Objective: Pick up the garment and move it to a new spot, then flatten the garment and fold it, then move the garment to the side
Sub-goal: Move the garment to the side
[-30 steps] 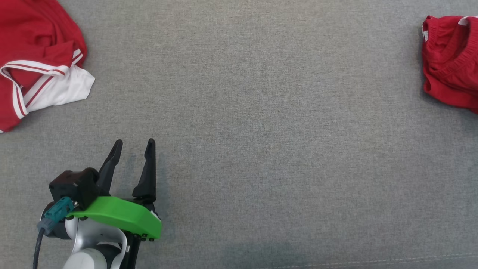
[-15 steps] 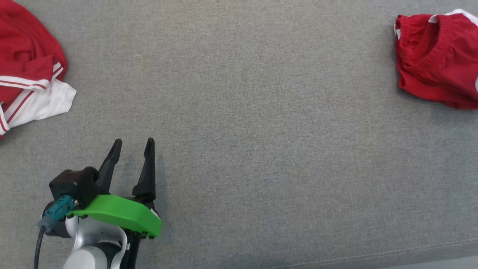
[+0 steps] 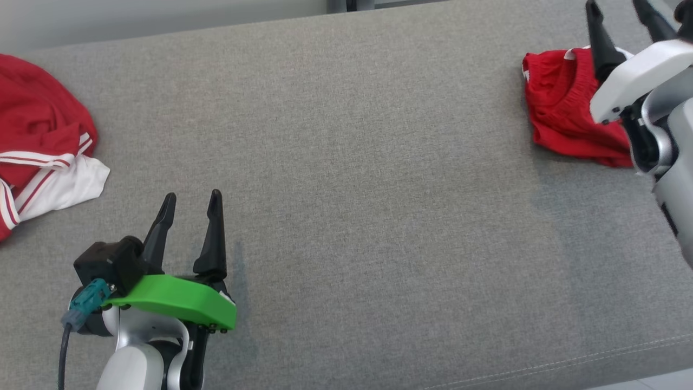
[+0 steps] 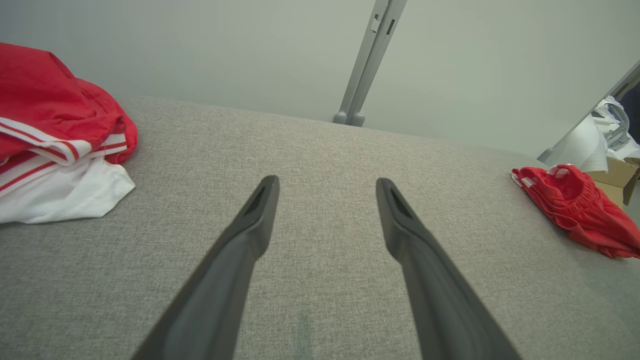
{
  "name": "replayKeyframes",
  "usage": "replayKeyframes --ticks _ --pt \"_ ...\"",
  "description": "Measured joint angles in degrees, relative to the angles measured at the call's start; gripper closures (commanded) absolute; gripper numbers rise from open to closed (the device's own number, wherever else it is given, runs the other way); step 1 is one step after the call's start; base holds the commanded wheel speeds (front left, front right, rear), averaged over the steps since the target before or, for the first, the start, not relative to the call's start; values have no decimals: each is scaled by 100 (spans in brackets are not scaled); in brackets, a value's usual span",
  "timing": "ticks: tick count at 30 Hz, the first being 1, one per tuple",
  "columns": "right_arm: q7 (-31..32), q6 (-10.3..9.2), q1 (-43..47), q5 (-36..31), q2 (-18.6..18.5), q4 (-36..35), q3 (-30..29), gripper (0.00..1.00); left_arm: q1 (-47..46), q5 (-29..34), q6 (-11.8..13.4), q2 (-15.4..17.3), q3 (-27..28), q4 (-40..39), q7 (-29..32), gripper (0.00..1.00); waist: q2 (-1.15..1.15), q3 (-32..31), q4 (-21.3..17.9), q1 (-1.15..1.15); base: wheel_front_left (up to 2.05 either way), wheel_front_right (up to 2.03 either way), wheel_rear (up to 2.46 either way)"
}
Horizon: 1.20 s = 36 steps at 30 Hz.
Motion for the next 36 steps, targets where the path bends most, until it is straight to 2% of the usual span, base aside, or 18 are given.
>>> replayKeyframes --ticks 6,15,23,29,36 --pt "-468 25 577 38 334 -102 38 0 -1 -54 1 -66 47 314 -277 0 0 -373 -41 0 0 0 0" --pt "-597 -328 1470 142 600 -415 -170 0 46 -115 8 -78 194 665 -651 0 0 -896 54 0 0 0 0" --pt "-611 -524 2257 7 860 -920 -270 0 397 -40 10 -81 270 881 -916 0 0 -1211 256 0 0 0 0" --pt "-611 -573 2675 -388 967 -1652 -512 0 762 134 27 -82 380 934 -1100 0 0 -1393 368 0 0 0 0" --pt "-611 -575 3277 -643 1132 -2136 -622 0 955 389 27 -82 422 931 -1272 0 0 -1477 400 0 0 0 0"
